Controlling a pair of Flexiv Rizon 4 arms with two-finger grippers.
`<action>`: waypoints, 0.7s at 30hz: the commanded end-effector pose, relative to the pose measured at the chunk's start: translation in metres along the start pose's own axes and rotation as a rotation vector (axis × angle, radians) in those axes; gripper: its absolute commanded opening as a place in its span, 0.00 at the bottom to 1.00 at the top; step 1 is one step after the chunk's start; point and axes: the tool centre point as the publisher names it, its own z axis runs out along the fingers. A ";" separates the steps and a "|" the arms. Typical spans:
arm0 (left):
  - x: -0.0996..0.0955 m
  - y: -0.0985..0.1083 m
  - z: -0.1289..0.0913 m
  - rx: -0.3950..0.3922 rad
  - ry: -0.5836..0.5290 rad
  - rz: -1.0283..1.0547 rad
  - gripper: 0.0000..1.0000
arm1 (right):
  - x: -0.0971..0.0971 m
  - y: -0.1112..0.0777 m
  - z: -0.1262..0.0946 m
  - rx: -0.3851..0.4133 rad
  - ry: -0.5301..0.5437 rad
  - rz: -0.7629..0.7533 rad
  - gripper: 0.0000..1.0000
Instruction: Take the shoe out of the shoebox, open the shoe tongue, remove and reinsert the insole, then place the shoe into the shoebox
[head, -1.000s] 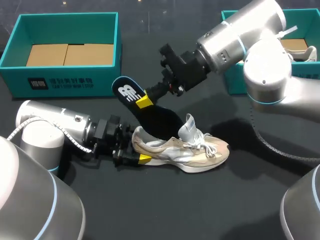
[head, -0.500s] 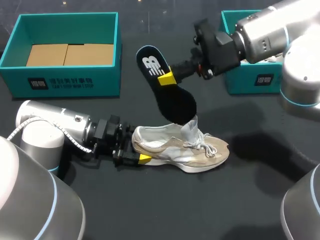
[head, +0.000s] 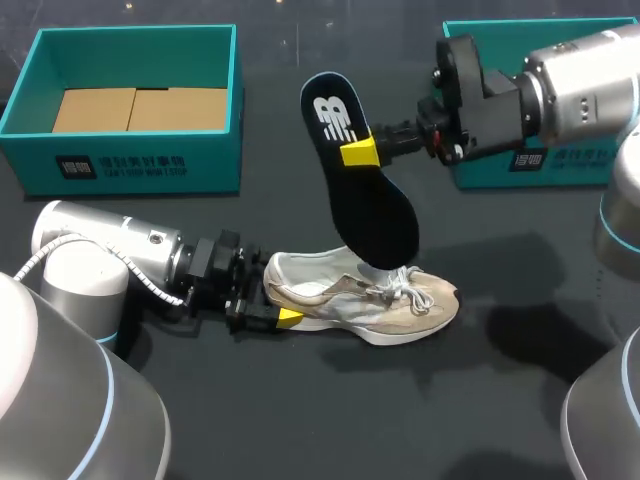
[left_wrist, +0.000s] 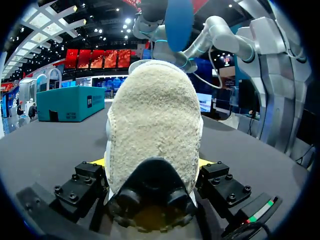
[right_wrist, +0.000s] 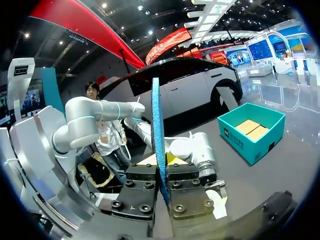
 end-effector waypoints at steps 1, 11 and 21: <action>-0.001 0.002 0.000 0.000 0.000 0.000 0.00 | 0.019 -0.007 -0.008 -0.013 -0.092 0.000 0.00; -0.001 0.002 0.000 0.000 0.000 0.000 0.00 | 0.028 -0.011 -0.011 -0.042 -0.113 0.011 0.00; -0.001 0.002 0.000 0.000 0.000 0.000 0.00 | 0.061 -0.021 -0.020 -0.137 -0.192 0.033 0.00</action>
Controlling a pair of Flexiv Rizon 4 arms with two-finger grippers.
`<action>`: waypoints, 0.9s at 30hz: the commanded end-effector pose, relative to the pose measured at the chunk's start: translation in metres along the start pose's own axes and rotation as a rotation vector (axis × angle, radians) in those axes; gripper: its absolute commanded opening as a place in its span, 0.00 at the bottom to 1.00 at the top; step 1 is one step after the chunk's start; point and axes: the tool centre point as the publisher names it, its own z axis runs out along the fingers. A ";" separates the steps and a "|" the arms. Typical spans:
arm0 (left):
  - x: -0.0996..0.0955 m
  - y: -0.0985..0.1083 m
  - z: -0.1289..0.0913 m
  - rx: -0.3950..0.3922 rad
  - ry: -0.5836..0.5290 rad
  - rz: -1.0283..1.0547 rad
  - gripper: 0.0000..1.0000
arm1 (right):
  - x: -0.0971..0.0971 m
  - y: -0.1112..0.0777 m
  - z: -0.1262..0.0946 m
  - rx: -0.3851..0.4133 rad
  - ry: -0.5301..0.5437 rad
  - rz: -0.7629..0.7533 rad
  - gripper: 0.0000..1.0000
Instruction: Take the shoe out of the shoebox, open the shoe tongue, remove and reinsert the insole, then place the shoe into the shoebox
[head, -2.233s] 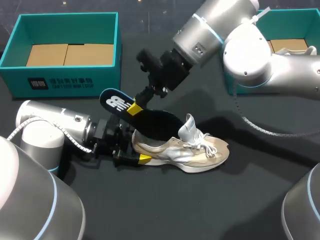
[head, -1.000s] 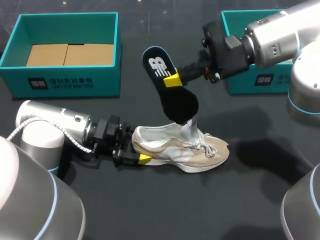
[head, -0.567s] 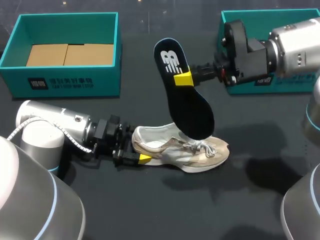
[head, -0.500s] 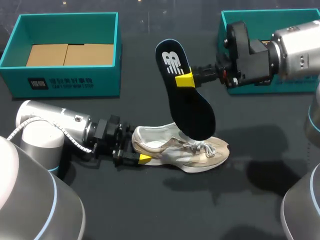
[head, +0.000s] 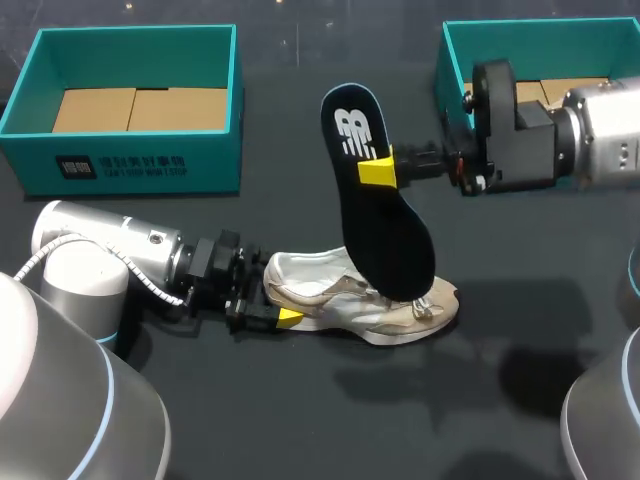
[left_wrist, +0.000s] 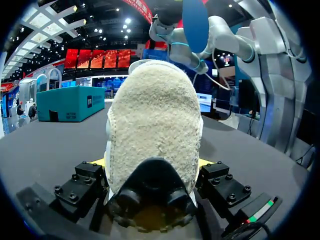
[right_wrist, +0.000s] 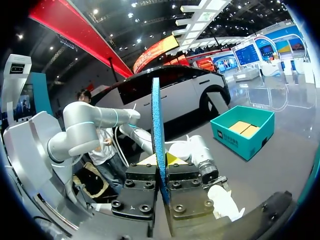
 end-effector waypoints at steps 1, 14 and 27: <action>-0.001 0.002 0.000 0.000 0.000 0.000 0.00 | 0.025 -0.015 -0.014 -0.055 -0.085 0.003 0.00; -0.001 0.002 0.000 0.000 0.000 0.000 0.00 | 0.032 -0.020 -0.024 -0.077 -0.083 0.042 0.00; -0.001 0.002 0.000 0.000 0.000 0.000 0.00 | 0.036 -0.019 -0.034 -0.064 -0.029 0.077 0.00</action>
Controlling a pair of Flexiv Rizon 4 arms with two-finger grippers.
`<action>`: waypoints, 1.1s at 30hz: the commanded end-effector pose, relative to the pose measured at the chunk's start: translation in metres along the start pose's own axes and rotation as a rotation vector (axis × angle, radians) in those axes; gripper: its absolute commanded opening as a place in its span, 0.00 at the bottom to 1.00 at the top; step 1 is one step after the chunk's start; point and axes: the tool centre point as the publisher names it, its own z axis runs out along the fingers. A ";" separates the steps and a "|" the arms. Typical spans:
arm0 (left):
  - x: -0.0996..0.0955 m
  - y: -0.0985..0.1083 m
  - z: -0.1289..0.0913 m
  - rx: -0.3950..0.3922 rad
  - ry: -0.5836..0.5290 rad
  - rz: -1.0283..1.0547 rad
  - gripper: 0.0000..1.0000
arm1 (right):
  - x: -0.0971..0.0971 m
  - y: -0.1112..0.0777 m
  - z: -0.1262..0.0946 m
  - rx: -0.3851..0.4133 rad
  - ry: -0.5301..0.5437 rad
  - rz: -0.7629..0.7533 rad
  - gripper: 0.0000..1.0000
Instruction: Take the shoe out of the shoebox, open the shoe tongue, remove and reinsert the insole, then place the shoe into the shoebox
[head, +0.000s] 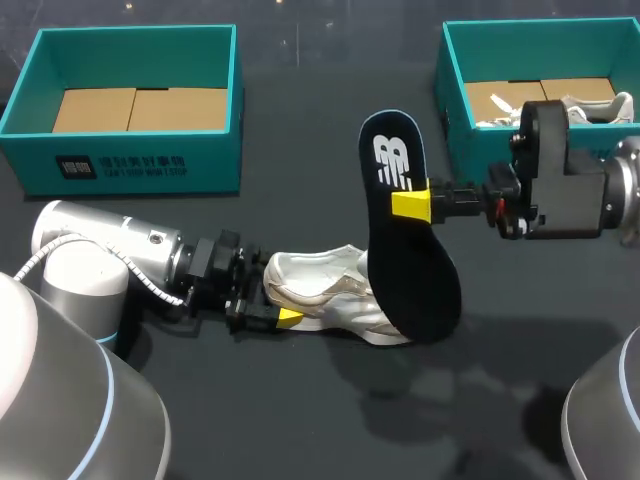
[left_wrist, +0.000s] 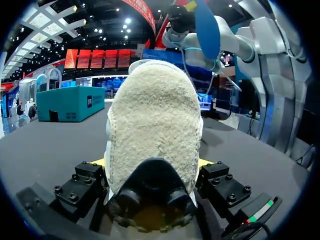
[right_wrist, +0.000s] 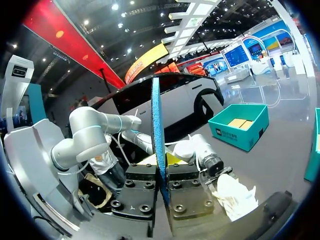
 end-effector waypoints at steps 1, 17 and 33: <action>-0.001 0.002 0.000 0.000 0.000 0.000 0.00 | -0.001 -0.001 -0.006 0.008 0.013 0.005 0.00; 0.004 0.000 -0.007 -0.013 -0.003 0.019 1.00 | 0.000 -0.002 -0.008 -0.008 0.010 -0.001 0.00; 0.011 -0.005 -0.034 -0.144 -0.035 0.031 1.00 | 0.000 -0.002 -0.008 -0.008 0.010 -0.001 0.00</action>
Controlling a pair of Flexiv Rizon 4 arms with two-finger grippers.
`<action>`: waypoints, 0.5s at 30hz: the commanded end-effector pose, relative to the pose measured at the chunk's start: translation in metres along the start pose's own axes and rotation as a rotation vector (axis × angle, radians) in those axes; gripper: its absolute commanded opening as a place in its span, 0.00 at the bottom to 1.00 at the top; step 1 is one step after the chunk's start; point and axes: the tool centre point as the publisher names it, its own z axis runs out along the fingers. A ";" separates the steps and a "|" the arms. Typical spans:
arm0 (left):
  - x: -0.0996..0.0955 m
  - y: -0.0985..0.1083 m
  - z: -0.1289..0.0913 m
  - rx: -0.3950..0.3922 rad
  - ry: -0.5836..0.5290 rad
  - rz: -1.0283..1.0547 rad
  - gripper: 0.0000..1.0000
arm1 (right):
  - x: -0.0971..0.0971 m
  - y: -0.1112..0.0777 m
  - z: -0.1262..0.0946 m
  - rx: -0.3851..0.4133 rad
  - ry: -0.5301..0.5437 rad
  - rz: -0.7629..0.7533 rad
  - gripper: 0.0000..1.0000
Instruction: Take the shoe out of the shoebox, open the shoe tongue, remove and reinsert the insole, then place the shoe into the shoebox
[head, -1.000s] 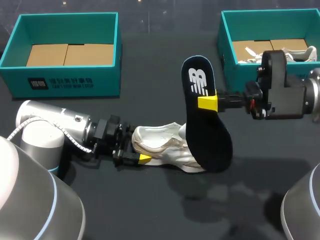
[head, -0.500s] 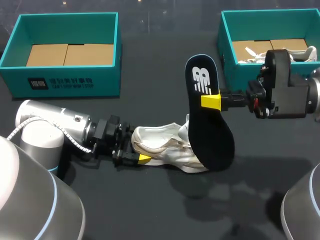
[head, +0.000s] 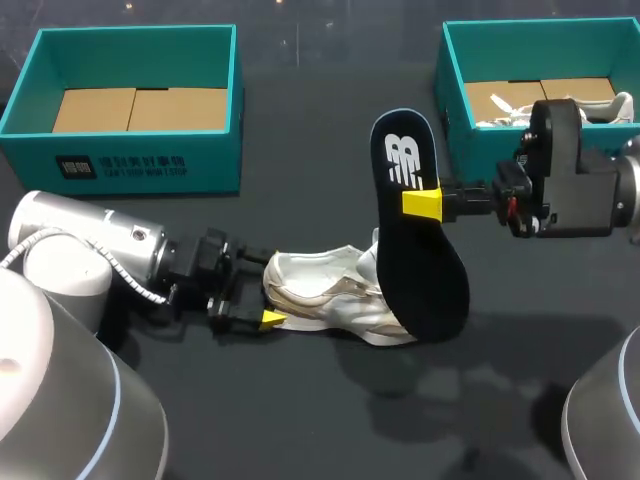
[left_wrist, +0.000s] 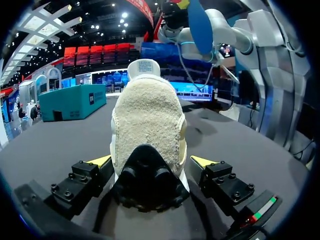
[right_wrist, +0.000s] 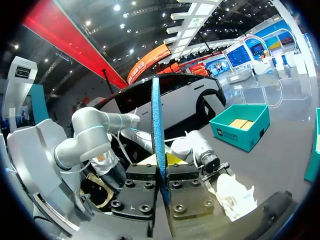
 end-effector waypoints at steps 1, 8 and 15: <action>0.008 -0.008 -0.010 -0.082 -0.011 -0.013 1.00 | 0.002 -0.002 0.001 -0.002 -0.004 0.000 0.00; 0.006 -0.011 -0.018 -0.217 -0.080 0.012 1.00 | 0.002 -0.002 0.001 -0.002 -0.004 0.000 0.00; 0.006 -0.011 -0.018 -0.217 -0.080 0.012 1.00 | 0.002 -0.002 0.001 -0.002 -0.004 0.000 0.00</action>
